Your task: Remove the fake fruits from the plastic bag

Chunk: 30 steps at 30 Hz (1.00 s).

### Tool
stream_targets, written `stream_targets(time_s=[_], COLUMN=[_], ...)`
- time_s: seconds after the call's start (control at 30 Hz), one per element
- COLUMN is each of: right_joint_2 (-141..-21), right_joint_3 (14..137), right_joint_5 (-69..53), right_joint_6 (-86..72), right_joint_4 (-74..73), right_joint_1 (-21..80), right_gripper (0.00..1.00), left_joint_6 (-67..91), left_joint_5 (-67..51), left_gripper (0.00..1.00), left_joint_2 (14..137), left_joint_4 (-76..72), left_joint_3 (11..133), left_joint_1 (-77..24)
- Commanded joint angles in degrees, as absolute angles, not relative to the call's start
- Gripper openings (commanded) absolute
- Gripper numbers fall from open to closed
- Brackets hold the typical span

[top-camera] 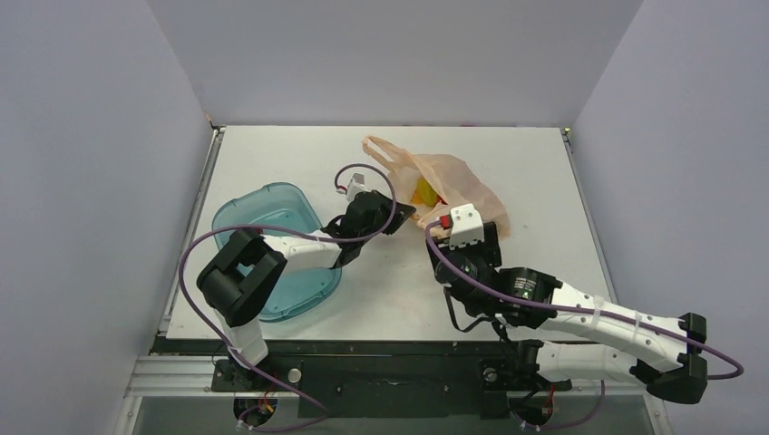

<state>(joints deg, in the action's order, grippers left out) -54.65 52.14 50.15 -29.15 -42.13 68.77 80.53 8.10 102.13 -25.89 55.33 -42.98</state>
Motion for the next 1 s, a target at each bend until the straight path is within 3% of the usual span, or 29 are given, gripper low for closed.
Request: stream_targets(time_s=[0.0,0.17,0.27,0.33,0.53,0.97], right_joint_2=[-58.1,-59.7,-62.7,-66.4,-80.0,-93.4], right_joint_3=[61.5,68.1,74.8,79.8,91.1,89.4], right_joint_5=[53.5,44.2,28.8,25.9,41.7,36.5], right_joint_6=[-14.4,1.5,3.5,1.9,-3.4,-2.4], right_joint_4=[-43.7,-35.6,-35.5,-36.1,-39.0,-48.1], right_joint_1=[69.3,67.7,58.9,53.9,49.8,42.7], right_gripper=[0.73,0.88,0.92,0.94,0.98,0.88], left_joint_6=[79.2,79.0,79.0,79.0,79.5,80.9], left_joint_5=[6.2,4.5,4.3,4.3,4.6,4.6], left_gripper=[0.00,0.00,0.00,0.00,0.00,0.00], left_joint_2=[101.8,102.6,102.7,102.5,101.6,100.5], left_joint_4=[-34.3,-36.1,-36.2,-36.2,-35.9,-35.3], left_joint_3=[53.9,53.8,53.6,53.5,52.9,52.4], left_joint_1=[-42.5,-42.1,-42.1,-42.1,-42.1,-41.8])
